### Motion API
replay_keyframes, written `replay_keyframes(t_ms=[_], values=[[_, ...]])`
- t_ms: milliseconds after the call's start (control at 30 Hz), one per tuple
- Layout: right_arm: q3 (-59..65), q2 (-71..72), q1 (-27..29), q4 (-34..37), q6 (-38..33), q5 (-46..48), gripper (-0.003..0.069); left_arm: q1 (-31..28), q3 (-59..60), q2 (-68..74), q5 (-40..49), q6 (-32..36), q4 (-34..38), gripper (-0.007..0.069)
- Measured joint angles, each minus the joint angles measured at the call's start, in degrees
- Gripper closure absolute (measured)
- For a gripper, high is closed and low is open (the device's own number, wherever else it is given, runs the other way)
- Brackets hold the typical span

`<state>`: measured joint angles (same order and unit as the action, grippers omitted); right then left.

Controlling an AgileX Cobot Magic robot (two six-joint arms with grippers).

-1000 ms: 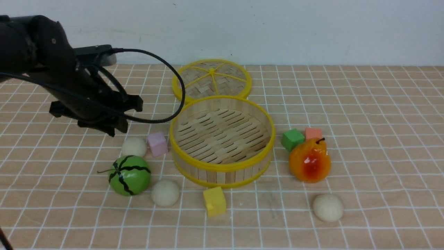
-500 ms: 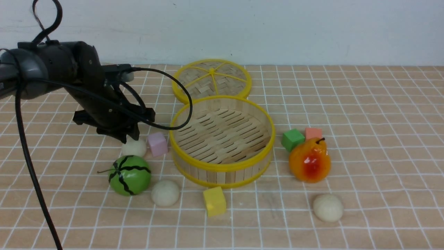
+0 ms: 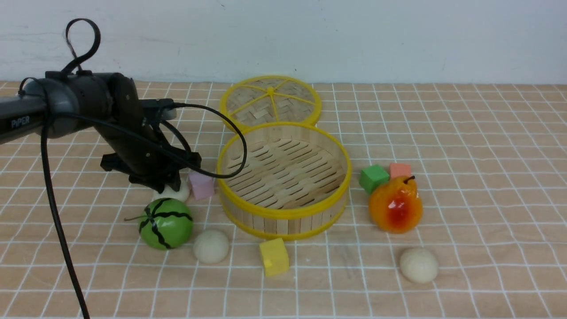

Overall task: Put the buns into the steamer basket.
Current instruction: Use the left arm to grab a steamed stuffed bun, then use the left arm to put the steamed stuffed bun into the steamer

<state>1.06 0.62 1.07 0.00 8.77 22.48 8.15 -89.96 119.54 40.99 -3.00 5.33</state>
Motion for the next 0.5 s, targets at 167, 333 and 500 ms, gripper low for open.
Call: replay_keyframes(t_ms=[167,333,500], values=[[0.0,0.0,0.0,0.0,0.0,0.0,0.0419,0.0,-2.24,0.13,3.47,0.09,-0.15,0.053],[0.0,0.0,0.0,0.0,0.0,0.0,0.0419,0.0,-8.62,0.69,9.56,0.17,-0.25,0.0638],[0.0,0.0,0.0,0.0,0.0,0.0,0.0419,0.31,-19.06,0.52,18.14,0.17,0.94,0.0638]])
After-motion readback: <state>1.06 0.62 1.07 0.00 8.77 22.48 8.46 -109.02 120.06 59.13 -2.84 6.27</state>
